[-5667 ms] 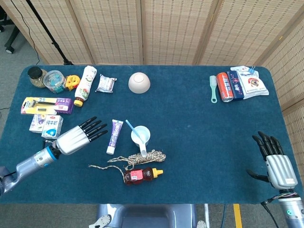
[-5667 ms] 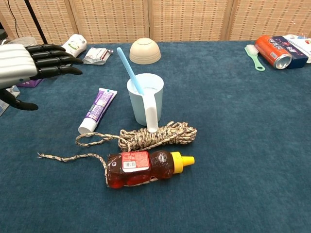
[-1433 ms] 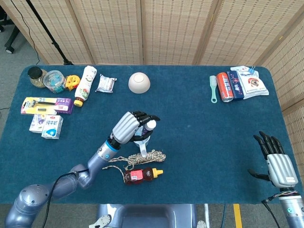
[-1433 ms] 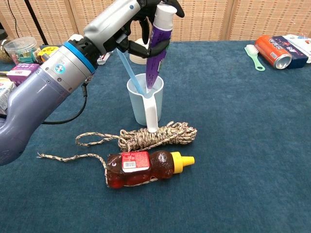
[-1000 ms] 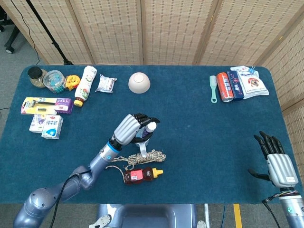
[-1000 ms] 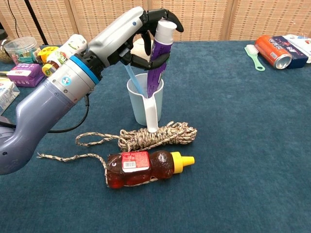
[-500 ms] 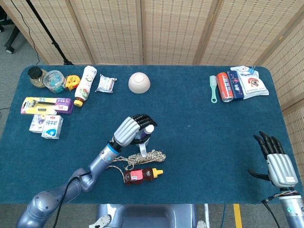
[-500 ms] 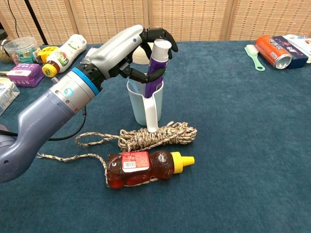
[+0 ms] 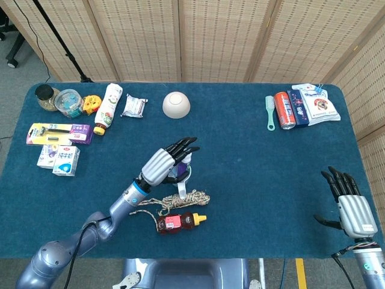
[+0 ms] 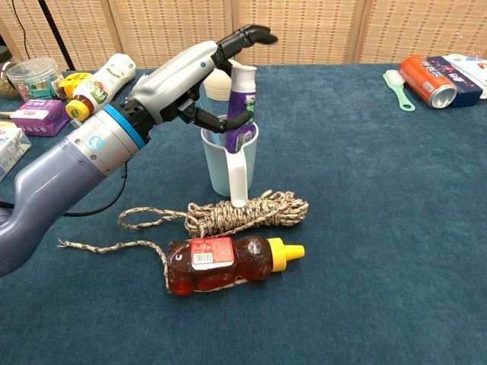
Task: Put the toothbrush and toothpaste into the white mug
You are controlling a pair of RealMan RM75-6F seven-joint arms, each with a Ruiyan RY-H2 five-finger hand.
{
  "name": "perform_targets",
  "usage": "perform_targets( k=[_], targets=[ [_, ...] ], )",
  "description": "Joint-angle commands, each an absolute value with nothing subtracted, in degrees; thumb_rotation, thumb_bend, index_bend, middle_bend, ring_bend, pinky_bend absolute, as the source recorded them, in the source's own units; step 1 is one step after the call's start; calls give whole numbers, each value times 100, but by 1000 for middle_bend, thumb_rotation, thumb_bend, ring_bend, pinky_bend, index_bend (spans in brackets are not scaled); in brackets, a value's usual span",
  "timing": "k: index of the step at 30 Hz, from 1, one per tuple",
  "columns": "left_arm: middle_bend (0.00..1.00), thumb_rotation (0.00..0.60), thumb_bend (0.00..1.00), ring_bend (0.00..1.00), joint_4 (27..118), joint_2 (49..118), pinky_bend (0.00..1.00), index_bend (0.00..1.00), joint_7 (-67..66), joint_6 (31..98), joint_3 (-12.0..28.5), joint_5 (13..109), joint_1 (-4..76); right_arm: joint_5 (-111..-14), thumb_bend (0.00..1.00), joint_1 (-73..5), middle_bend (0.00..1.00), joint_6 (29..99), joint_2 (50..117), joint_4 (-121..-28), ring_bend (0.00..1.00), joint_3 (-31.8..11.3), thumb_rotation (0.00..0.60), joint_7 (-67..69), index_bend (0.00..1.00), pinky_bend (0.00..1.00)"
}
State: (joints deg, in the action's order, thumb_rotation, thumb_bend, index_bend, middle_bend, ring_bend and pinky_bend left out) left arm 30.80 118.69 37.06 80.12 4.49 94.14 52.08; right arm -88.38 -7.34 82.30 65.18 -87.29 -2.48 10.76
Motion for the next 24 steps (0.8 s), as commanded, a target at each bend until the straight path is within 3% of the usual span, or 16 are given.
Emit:
perform_targets(
  k=[1,9,14,21,24],
  targets=[
    [0,600,313,0,3182,11767,229,0,3758,8099,442,9424,5171,-8845,0,-734,0,8231,6516,-8735,0,-245,600,1071,0,0],
    [0,600,302,0,4005,11158,210,0,3821,8607,511,9447,4977,-8900,0,-715,0,8285,6489,-8793,0,-228,600,1076,0,0],
    [0,600,286,0,5215,10320,48,0,3254,8563,493,9427,4819,-8938,0,-702,0,8327,6468,-8822,0,-219,600,1074,0,0],
    [0,600,232,0,8261,7990,0,0,1204,8333,200,9004,4020,-8914,0,-646,0,8413,6388,-8911,0,-229,600,890,0,0],
    [0,600,217,0,8875,7437,0,0,701,8381,43,8849,3707,-8893,0,-622,0,8452,6369,-8951,0,-241,600,766,0,0]
  ],
)
